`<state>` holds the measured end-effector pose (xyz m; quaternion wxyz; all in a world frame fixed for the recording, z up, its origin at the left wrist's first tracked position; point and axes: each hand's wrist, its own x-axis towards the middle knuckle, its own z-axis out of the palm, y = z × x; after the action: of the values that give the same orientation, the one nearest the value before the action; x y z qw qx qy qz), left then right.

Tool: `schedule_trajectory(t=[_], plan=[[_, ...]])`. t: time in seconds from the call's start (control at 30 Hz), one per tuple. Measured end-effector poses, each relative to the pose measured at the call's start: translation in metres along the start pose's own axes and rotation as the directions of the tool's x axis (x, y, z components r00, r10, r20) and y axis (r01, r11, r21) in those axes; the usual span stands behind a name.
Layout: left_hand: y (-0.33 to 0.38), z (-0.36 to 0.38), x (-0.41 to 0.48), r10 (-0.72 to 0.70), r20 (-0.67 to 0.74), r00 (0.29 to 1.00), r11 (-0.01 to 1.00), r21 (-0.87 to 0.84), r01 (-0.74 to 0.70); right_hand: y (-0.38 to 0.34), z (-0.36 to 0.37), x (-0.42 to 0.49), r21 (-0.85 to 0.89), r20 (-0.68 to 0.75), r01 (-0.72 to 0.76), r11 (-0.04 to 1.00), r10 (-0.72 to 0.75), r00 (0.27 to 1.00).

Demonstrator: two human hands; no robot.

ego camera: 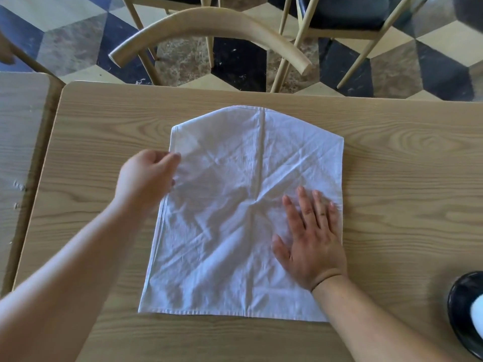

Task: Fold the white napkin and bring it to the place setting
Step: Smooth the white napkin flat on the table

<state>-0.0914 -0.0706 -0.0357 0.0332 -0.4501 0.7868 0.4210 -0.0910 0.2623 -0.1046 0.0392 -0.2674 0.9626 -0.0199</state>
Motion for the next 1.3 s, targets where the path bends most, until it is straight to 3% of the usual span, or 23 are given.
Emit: schedule_trajectory(t=[0.07, 0.17, 0.23, 0.33, 0.5, 0.6, 0.73, 0.87, 0.97, 1.07, 1.3], plan=[[0.015, -0.007, 0.021, -0.082, 0.026, 0.996, 0.996, -0.025, 0.083, 0.001, 0.001, 0.000, 0.001, 0.019, 0.000, 1.000, 0.000, 1.000], [0.033, -0.009, 0.044, -0.112, 0.044, 0.993, 0.994, -0.002, 0.112, 0.002, 0.000, 0.000, 0.009, 0.043, -0.005, 1.000, 0.005, 0.999], [0.045, -0.007, 0.056, -0.122, 0.092, 0.988, 0.988, -0.080, 0.130, 0.002, 0.000, 0.000, 0.010, 0.051, -0.006, 1.000, 0.006, 0.999], [0.054, -0.002, 0.068, -0.102, 0.189, 0.977, 0.965, -0.219, 0.143, 0.001, 0.000, 0.000, 0.008, 0.061, -0.008, 1.000, 0.008, 0.998], [0.064, -0.003, 0.075, 0.006, 0.206, 0.979, 0.924, -0.376, 0.073, 0.000, 0.000, 0.000, 0.014, 0.054, -0.006, 1.000, 0.005, 0.999], [0.067, -0.002, 0.079, 0.060, 0.135, 0.989, 0.978, -0.207, -0.032, 0.000, 0.000, 0.000, 0.021, 0.048, -0.007, 1.000, 0.006, 0.999], [0.037, 0.005, 0.059, 0.138, -0.100, 0.985, 0.984, 0.130, -0.124, 0.001, 0.001, -0.001, 0.019, 0.033, 0.003, 1.000, -0.004, 0.999], [-0.031, 0.016, -0.012, 0.507, 0.065, 0.860, 0.799, 0.339, -0.497, 0.001, 0.000, 0.000, 0.009, 0.016, -0.003, 1.000, 0.003, 1.000], [-0.085, 0.023, -0.053, 0.626, 0.225, 0.747, 0.612, 0.452, -0.649, -0.001, -0.001, 0.001, 0.016, 0.011, -0.014, 1.000, 0.014, 1.000], [-0.113, 0.030, -0.069, 0.611, 0.315, 0.726, 0.520, 0.531, -0.669, -0.002, -0.001, 0.001, 0.014, -0.005, -0.017, 1.000, 0.017, 1.000], [-0.112, 0.034, -0.074, 0.590, 0.301, 0.749, 0.498, 0.594, -0.632, -0.002, 0.000, -0.001, -0.006, 0.025, -0.013, 1.000, 0.013, 1.000]])
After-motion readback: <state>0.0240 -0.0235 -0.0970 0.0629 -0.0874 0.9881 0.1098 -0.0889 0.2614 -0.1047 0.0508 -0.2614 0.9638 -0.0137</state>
